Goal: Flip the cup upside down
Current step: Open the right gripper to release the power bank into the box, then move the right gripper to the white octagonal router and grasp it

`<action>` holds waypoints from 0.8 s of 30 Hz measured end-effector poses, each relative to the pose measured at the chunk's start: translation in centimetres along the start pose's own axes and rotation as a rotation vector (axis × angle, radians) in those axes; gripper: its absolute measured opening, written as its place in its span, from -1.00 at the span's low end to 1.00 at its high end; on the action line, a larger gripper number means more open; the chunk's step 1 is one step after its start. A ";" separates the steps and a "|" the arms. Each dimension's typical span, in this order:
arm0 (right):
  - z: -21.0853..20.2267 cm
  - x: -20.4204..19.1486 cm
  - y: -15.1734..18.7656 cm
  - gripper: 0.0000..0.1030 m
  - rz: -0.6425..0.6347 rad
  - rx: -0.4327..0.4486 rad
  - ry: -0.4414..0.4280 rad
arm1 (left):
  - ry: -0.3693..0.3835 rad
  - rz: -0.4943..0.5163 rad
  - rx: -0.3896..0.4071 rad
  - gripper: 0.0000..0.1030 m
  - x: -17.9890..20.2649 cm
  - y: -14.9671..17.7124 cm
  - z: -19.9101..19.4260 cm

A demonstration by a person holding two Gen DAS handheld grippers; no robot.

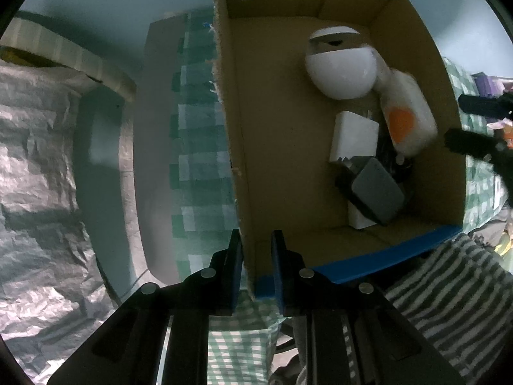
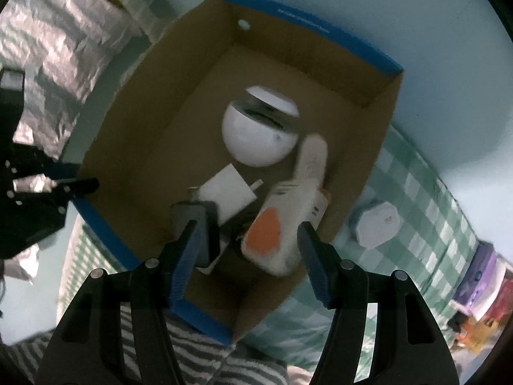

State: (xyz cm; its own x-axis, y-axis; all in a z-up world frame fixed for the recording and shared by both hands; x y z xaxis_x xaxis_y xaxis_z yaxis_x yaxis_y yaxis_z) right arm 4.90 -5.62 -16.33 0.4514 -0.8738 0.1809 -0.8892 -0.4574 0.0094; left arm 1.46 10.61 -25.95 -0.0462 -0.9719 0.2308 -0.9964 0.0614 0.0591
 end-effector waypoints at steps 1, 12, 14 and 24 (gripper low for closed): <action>-0.2 0.4 0.0 0.23 0.013 0.003 -0.004 | -0.007 0.001 0.000 -0.66 0.0 0.0 0.0; -1.7 6.9 0.9 0.23 0.209 0.008 -0.019 | -0.002 -0.006 -0.008 -0.67 0.1 0.1 0.3; -1.3 8.9 1.2 0.28 0.267 -0.004 -0.022 | -0.005 -0.004 -0.009 -0.66 0.2 0.2 0.3; 2.9 15.4 3.0 0.33 0.471 -0.117 -0.035 | -0.006 -0.010 -0.012 -0.67 0.1 0.1 0.3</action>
Point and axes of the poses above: each gripper's, at about its wrist camera, not at the fingertips, and z roughly the way its jaws point, x to its right, y to its underside, the point moved 3 cm from there along z, roughly the way its jaws point, and after that the axes turned 13 degrees about y, right-handed, at the moved point
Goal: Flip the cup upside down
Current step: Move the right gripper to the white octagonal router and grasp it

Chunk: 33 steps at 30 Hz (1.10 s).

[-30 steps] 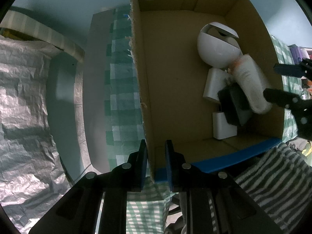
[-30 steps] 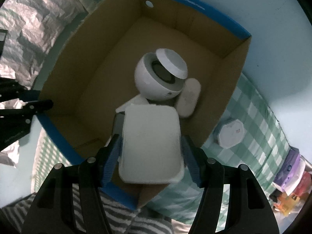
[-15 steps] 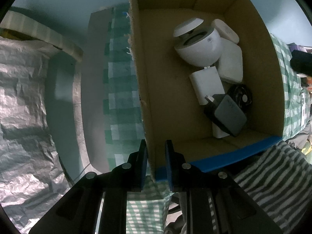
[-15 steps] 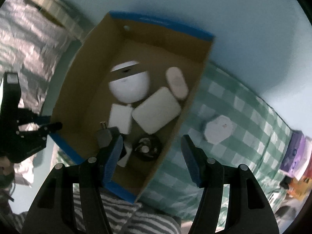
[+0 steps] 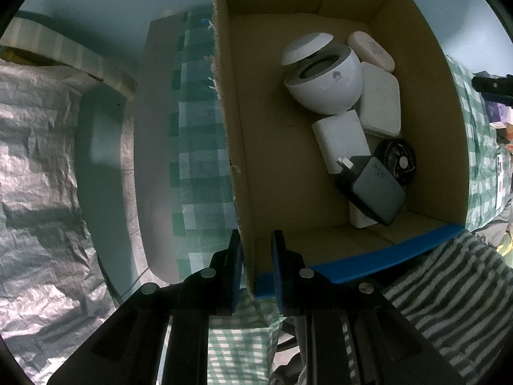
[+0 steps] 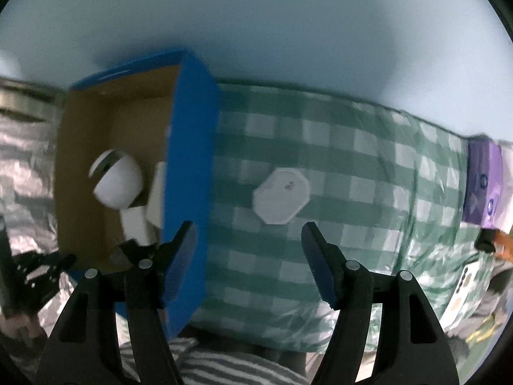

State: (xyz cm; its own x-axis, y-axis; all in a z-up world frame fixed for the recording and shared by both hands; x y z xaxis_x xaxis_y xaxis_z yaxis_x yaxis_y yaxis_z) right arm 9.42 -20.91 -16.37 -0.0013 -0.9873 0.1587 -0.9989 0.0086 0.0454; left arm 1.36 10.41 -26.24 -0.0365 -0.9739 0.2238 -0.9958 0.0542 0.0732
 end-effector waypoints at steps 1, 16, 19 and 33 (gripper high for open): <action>0.5 0.3 -0.1 0.33 0.014 -0.014 -0.003 | 0.001 -0.001 0.000 -0.67 0.0 0.0 0.0; 7.9 2.3 -1.8 0.33 0.228 -0.164 -0.062 | -0.011 -0.010 -0.003 -0.67 0.1 0.0 0.0; 8.8 2.3 -2.3 0.33 0.249 -0.175 -0.045 | -0.017 -0.010 -0.004 -0.67 0.2 0.0 0.0; 12.1 -0.4 -2.7 0.29 0.189 -0.196 0.048 | -0.015 -0.024 -0.003 -0.67 0.2 -0.1 -0.2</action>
Point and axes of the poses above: each gripper's, at about its wrist camera, not at the fingertips, and z roughly the way its jaws point, x to its right, y to its underside, the point moved 3 cm from there along z, roughly the way its jaws point, and after that the axes turned 13 degrees about y, right-handed, at the moved point
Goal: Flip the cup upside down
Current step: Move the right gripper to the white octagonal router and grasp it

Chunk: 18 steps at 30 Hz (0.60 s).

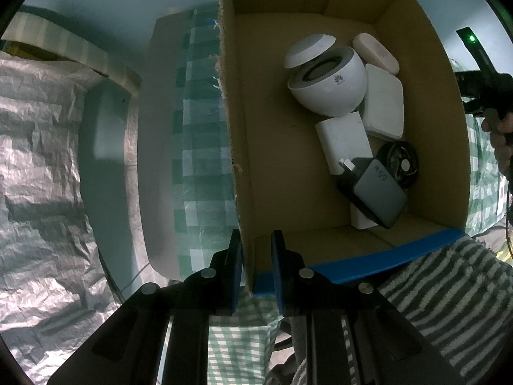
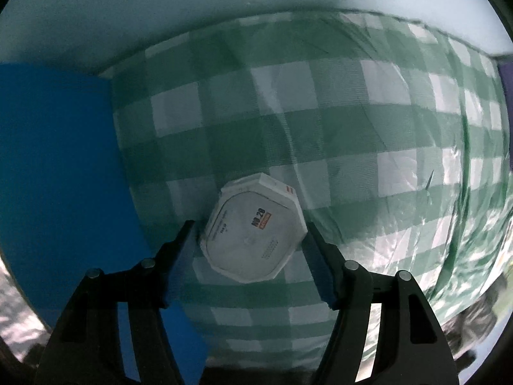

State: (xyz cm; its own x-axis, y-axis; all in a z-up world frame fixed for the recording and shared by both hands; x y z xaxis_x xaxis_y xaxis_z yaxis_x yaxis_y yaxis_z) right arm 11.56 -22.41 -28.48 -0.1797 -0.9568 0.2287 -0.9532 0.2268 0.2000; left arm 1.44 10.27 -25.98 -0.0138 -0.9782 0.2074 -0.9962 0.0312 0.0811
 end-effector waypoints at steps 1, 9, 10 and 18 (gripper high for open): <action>-0.1 -0.5 0.1 0.28 -0.037 0.015 0.012 | -0.001 0.002 -0.001 -0.67 0.0 0.0 0.0; -0.3 -2.7 1.7 0.16 -0.306 0.070 0.101 | 0.002 0.005 -0.003 -0.67 -0.1 -0.1 0.0; -0.2 -2.9 2.0 0.15 -0.332 0.071 0.112 | 0.001 0.006 -0.003 -0.67 -0.1 -0.1 0.1; 1.1 -3.6 4.2 0.23 -0.362 0.092 0.150 | -0.002 0.006 -0.004 -0.67 0.0 -0.3 0.1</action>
Point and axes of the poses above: each gripper's, at about its wrist camera, not at the fingertips, and z roughly the way its jaws point, x to its right, y to its underside, the point moved 3 cm from there along z, roughly the way its jaws point, and after that the axes turned 13 degrees about y, right-handed, at the moved point
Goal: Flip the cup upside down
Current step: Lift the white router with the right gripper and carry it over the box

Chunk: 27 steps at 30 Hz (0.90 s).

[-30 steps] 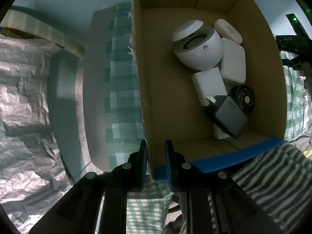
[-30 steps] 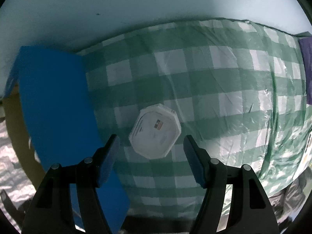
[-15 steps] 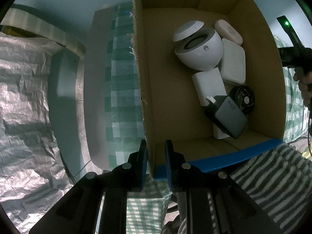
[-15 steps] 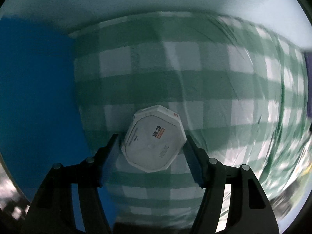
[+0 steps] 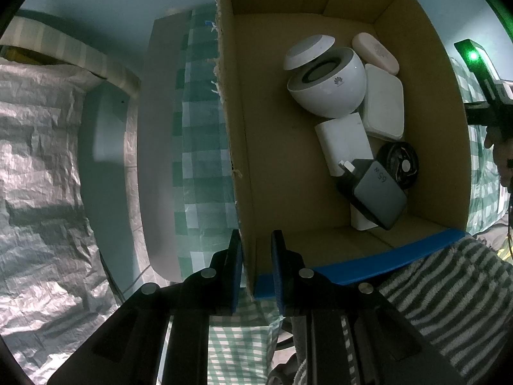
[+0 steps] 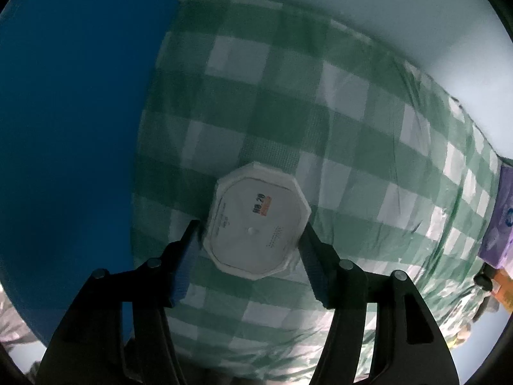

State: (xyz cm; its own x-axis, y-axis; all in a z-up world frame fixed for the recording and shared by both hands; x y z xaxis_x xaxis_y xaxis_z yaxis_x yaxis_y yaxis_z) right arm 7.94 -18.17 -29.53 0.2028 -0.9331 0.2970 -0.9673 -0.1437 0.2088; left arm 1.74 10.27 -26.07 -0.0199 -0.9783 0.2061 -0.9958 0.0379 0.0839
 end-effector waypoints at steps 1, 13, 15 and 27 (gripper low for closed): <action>-0.1 -0.4 0.2 0.22 -0.009 0.010 0.022 | 0.000 0.001 0.000 -0.67 0.0 0.0 0.0; -1.1 -1.1 3.4 0.12 -0.020 0.038 0.015 | -0.007 0.012 -0.002 -0.67 0.0 -0.1 0.1; -1.6 -1.1 3.8 0.12 -0.023 0.045 0.018 | -0.007 0.013 -0.002 -0.67 0.0 0.0 0.1; -7.9 -1.0 8.5 0.12 -0.044 0.125 0.021 | -0.012 0.021 -0.002 -0.67 0.3 0.0 0.1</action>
State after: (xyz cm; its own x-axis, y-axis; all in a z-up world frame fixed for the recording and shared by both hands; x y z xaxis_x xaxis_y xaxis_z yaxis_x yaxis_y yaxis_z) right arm 0.70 -15.88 -20.63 0.2478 -0.9178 0.3102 -0.9685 -0.2261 0.1045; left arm 1.75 9.99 -26.10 -0.0419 -0.9797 0.1961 -0.9949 0.0589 0.0818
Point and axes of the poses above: each gripper's, at about its wrist camera, not at the fingertips, and z roughly the way its jaws point, x to its right, y to its underside, the point moved 3 cm from there along z, roughly the way its jaws point, and after that the axes turned 13 degrees about y, right-handed, at the moved point
